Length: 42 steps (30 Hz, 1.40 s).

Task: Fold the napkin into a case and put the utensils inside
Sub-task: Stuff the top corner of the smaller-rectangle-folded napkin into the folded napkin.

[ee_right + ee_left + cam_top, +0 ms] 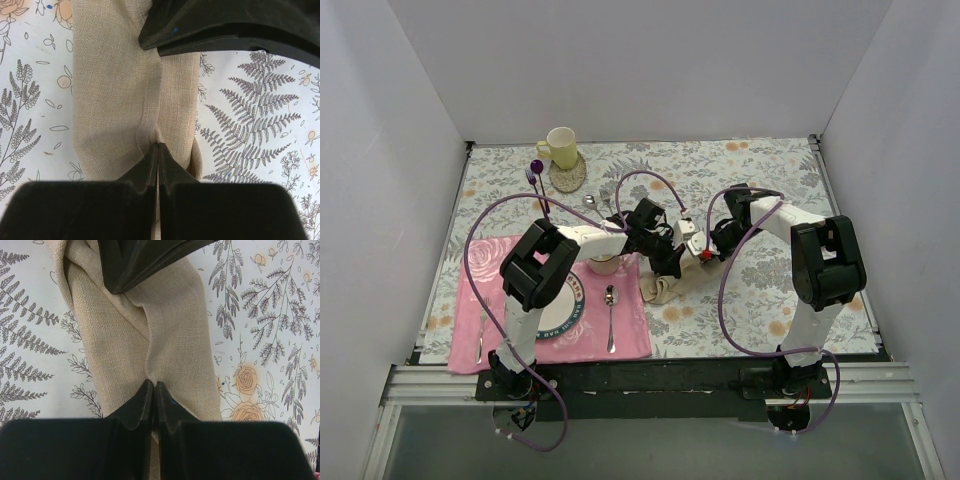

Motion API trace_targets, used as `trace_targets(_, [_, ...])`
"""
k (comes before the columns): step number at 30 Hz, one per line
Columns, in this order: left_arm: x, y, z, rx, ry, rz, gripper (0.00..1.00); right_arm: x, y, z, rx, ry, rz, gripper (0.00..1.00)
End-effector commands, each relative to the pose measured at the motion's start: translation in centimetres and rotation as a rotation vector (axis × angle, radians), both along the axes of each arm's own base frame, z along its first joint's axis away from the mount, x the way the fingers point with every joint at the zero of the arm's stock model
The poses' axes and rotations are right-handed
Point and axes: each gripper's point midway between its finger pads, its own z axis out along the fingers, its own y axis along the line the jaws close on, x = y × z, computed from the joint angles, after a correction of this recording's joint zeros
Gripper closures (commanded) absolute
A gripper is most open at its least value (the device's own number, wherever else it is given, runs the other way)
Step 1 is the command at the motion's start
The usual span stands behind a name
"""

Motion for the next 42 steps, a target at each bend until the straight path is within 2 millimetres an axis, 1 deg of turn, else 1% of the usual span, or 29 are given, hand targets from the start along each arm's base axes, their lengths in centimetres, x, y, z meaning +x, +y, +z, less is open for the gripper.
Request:
trace_targets(1, [-0.8, 2.1, -2.9, 0.107, 0.035, 0.001, 1.0, 2.2, -0.5, 1.1, -0.011, -0.066, -0.021, 0.99])
trace_targets(6, [-0.9, 2.3, -2.9, 0.108, 0.04, 0.004, 1.0, 2.8, -0.3, 1.6, 0.0, -0.073, -0.043, 0.99])
trace_targets(11, [-1.1, 2.6, -2.9, 0.109, 0.044, 0.002, 1.0, 3.5, -1.0, 1.7, -0.01, -0.089, -0.078, 0.99])
trace_targets(14, [-1.2, 2.7, -2.9, 0.111, 0.043, -0.001, 1.0, 4.0, -1.0, 1.7, -0.007, -0.087, -0.119, 0.99])
trace_targets(15, [-1.1, 2.7, -2.8, 0.11, 0.04, 0.001, 1.0, 4.5, -0.9, 1.8, 0.0, -0.101, -0.136, 0.99])
trace_targets(19, [-1.3, 2.9, -2.8, 0.108, 0.041, -0.003, 1.0, 5.5, -0.9, 2.0, 0.01, -0.104, -0.201, 0.99])
trace_targets(24, [-1.4, 2.9, -2.8, 0.105, 0.045, -0.009, 1.0, 6.2, -1.1, 2.0, 0.009, -0.101, -0.267, 0.99])
trace_targets(25, [-1.4, 2.9, -2.9, 0.104, 0.044, -0.01, 1.0, 6.7, -1.1, 2.2, 0.015, -0.119, -0.278, 0.99])
trace_targets(30, [-1.5, 2.9, -2.9, 0.102, 0.045, -0.022, 1.0, 7.6, -0.9, 2.9, 0.05, -0.109, -0.336, 0.99])
trace_targets(32, [-1.5, 2.9, -2.9, 0.101, 0.044, -0.025, 1.0, 8.3, -0.7, 3.7, 0.072, -0.113, -0.369, 0.99])
trace_targets(35, [-1.5, 2.9, -3.0, 0.105, 0.044, -0.027, 1.0, 8.9, -0.4, 4.5, 0.111, -0.123, -0.395, 0.99])
trace_targets(38, [-1.5, 3.0, -3.0, 0.105, 0.045, -0.027, 1.0, 9.0, 0.0, 5.2, 0.143, -0.114, -0.411, 0.99])
trace_targets(42, [-1.5, 2.9, -3.0, 0.104, 0.046, -0.028, 1.0, 9.0, 0.1, 5.4, 0.157, -0.109, -0.413, 0.99])
